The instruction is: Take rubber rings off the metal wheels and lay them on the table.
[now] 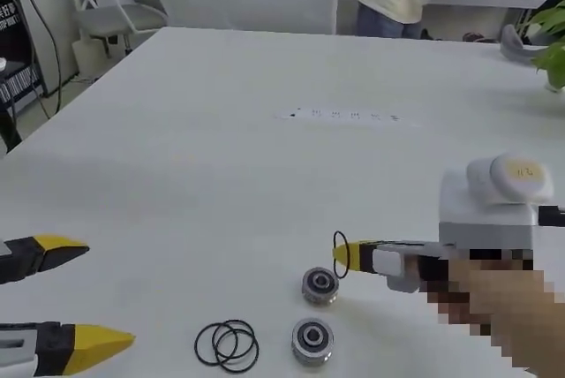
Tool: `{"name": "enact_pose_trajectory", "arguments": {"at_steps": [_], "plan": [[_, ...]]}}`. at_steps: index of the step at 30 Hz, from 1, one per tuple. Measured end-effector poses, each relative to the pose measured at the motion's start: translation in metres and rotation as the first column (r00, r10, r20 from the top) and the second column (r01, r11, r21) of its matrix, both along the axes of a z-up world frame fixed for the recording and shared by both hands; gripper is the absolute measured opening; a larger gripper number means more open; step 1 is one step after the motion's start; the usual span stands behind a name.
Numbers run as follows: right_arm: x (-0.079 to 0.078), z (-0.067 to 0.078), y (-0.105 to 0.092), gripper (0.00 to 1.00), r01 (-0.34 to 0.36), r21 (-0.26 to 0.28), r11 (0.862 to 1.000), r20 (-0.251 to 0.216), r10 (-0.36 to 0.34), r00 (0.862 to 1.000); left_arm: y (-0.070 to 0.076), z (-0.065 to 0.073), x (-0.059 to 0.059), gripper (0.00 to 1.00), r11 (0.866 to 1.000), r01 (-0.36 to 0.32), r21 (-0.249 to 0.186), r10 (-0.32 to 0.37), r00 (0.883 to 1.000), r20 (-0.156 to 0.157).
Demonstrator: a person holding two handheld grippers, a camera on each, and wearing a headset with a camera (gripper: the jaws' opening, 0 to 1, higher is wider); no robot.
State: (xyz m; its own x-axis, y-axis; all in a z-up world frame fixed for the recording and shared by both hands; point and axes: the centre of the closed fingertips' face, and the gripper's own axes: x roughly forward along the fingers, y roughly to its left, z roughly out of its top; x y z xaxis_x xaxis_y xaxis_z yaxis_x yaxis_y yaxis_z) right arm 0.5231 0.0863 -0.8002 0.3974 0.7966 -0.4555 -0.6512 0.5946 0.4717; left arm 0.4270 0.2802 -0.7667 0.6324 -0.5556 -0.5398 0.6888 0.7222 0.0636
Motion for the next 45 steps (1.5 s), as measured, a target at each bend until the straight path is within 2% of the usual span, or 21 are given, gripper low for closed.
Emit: {"name": "enact_pose_trajectory", "arguments": {"at_steps": [29,45], "plan": [[-0.006,0.016,0.008,0.0,-0.027,-0.006,1.0,0.05,0.027,0.998,0.001,-0.015,-0.007,0.64,1.0,-0.018,-0.01,0.018,0.999,-0.035],[-0.011,0.017,0.018,0.0,-0.086,-0.057,0.995,0.094,0.091,0.991,-0.002,-0.017,-0.01,0.64,1.0,-0.014,-0.013,0.013,0.999,-0.041]]}}
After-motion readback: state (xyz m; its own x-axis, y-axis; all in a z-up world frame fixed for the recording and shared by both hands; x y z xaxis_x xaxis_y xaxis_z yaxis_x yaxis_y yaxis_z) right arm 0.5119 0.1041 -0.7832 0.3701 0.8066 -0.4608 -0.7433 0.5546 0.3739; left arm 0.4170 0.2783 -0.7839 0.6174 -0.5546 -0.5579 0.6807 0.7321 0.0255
